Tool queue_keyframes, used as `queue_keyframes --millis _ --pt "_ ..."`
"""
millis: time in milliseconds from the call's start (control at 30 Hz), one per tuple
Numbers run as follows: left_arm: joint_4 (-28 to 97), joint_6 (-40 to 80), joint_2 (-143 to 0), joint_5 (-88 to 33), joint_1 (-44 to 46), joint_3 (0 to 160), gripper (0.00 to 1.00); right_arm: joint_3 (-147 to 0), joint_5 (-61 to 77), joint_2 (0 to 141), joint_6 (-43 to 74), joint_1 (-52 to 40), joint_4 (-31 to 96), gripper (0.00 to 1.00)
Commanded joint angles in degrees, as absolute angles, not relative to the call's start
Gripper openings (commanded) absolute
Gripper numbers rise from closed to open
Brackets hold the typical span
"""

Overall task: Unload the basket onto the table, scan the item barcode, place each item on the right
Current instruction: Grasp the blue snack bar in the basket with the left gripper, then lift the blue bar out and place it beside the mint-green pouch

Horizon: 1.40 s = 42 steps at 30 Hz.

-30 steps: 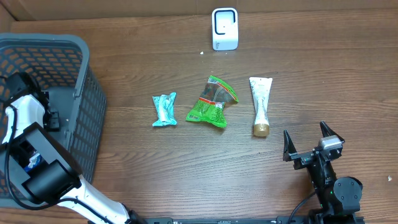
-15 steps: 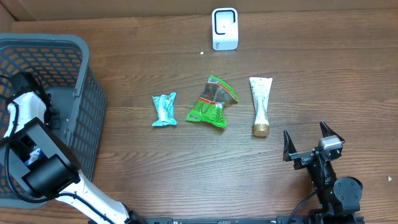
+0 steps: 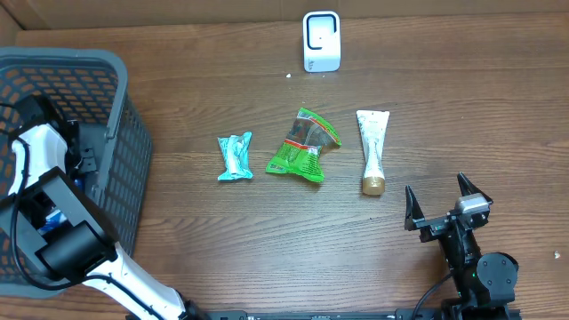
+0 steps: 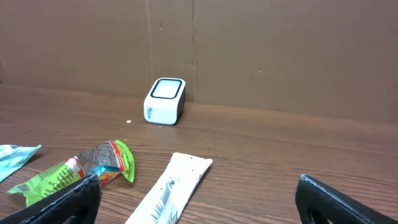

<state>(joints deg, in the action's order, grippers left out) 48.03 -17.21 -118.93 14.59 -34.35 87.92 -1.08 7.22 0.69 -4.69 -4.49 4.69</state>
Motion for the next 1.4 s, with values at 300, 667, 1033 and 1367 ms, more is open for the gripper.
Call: queue_keyframes --millis 300,667,1033,1367 --pt "74.3 -7.2 -124.7 -12.2 -32.8 115.1 0.04 -0.6 7.4 0.2 -4.7 -4.3 4.4 1.0" --pt "80.4 -6.7 -124.7 -13.0 -32.8 122.7 0.04 -0.6 7.4 0.2 -4.7 -4.3 4.4 1.0" --pt "84.3 -3.7 -121.4 -14.1 -32.7 128.0 0.04 -0.6 7.4 0.2 -4.8 -4.3 4.4 1.0" --pt "85.0 -2.0 -107.3 -16.2 -31.8 136.8 0.04 -0.6 7.4 0.2 -4.7 -4.3 4.4 1.0"
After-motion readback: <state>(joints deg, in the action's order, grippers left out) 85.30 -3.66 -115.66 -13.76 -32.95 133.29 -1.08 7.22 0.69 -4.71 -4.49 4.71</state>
